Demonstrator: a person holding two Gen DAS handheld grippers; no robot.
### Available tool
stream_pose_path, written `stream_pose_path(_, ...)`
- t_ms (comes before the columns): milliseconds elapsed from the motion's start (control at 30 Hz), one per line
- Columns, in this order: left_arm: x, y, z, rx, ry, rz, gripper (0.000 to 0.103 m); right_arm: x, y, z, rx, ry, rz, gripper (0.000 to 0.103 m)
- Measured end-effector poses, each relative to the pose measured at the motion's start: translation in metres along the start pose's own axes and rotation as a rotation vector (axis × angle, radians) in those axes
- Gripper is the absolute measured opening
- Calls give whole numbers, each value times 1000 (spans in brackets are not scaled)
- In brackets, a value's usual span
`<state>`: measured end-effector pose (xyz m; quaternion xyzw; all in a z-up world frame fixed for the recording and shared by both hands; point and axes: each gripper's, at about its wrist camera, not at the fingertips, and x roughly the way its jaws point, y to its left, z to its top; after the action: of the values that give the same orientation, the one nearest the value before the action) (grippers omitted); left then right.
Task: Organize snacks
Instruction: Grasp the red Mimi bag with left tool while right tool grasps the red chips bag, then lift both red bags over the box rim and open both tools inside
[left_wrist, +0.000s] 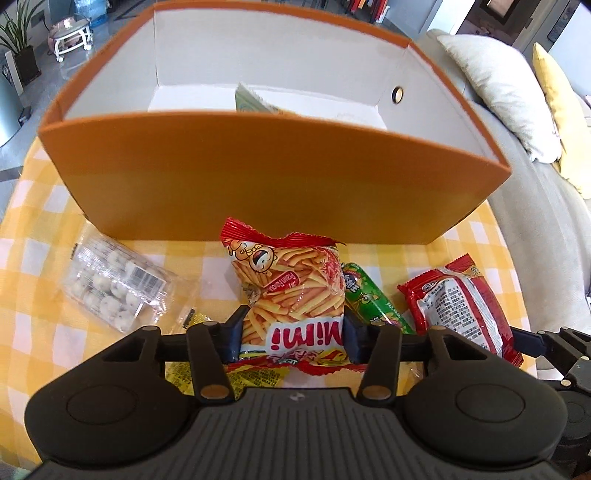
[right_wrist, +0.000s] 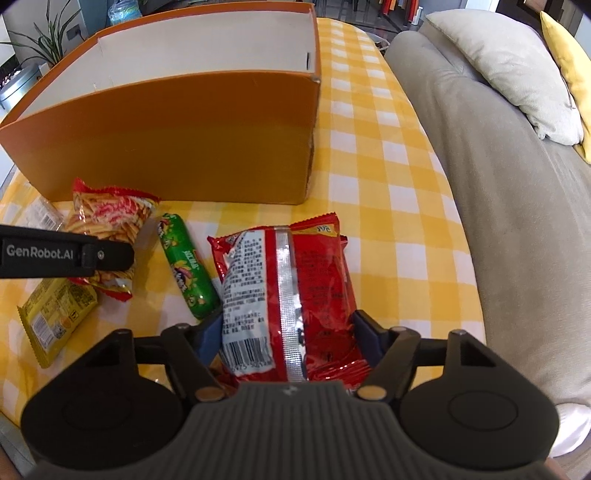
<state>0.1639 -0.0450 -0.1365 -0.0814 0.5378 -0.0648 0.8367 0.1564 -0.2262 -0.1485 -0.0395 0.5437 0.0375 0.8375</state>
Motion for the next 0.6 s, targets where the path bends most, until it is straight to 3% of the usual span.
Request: stream_pose_path(600,-71,-6,-6,12,-102,-14,56,-67,11,10,65,-87,104,69)
